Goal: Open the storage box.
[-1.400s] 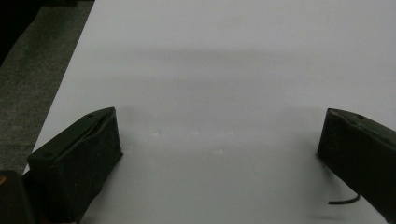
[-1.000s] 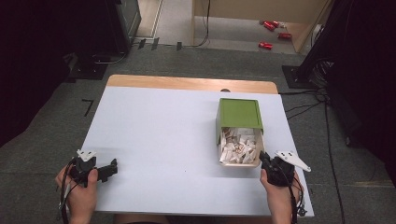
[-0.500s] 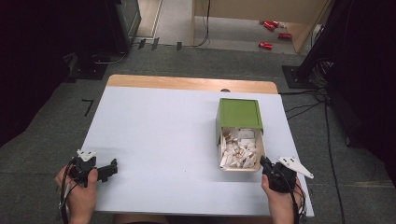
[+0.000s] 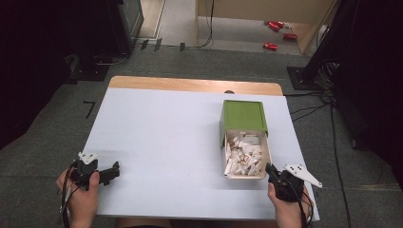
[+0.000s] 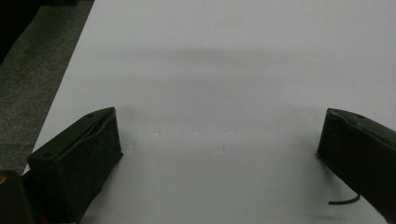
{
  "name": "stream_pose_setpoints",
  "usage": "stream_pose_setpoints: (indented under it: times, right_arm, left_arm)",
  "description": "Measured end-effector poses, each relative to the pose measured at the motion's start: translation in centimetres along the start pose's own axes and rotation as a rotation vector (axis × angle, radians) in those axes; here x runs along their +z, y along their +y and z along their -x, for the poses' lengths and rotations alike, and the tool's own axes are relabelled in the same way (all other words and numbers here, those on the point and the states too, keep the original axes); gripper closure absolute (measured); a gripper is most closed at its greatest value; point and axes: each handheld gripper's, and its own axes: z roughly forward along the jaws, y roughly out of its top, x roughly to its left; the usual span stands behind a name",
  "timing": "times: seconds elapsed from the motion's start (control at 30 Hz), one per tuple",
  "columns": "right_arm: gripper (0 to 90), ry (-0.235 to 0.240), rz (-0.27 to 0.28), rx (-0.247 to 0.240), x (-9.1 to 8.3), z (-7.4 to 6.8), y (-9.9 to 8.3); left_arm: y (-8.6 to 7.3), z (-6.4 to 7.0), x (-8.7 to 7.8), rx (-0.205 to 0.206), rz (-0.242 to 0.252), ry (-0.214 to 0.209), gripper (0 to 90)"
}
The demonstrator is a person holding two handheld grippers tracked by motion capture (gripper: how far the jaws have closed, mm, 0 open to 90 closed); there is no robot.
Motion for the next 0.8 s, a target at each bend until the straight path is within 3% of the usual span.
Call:
stream_pose_setpoints:
  times: [0.17,0.23,0.37,0.6,0.7,0.8]
  right_arm:
    - [88.4,0.002,0.001,0.004,-0.2,0.1,-0.1]
    - [84.9,0.025,-0.002,0.015,-0.1,0.3,0.0]
    - [64.4,0.088,-0.018,0.033,-0.3,0.8,0.3]
    - [29.7,0.063,0.017,0.059,-0.9,0.5,0.9]
    - [25.3,0.081,0.022,0.042,-1.2,0.2,1.1]
    - [22.2,0.103,0.011,0.054,-1.3,0.1,1.4]
  left_arm:
    - [0.0,0.0,0.0,0.000,-0.001,0.000,0.0]
    - [0.0,0.0,0.0,0.000,0.000,0.000,0.0]
    - [0.0,0.0,0.0,0.000,0.000,0.000,0.0]
    - [0.0,0.0,0.0,-0.001,0.000,0.000,0.0]
    - [0.0,0.0,0.0,0.000,0.000,0.000,0.0]
    - [0.0,0.0,0.0,0.000,0.000,0.000,0.0]
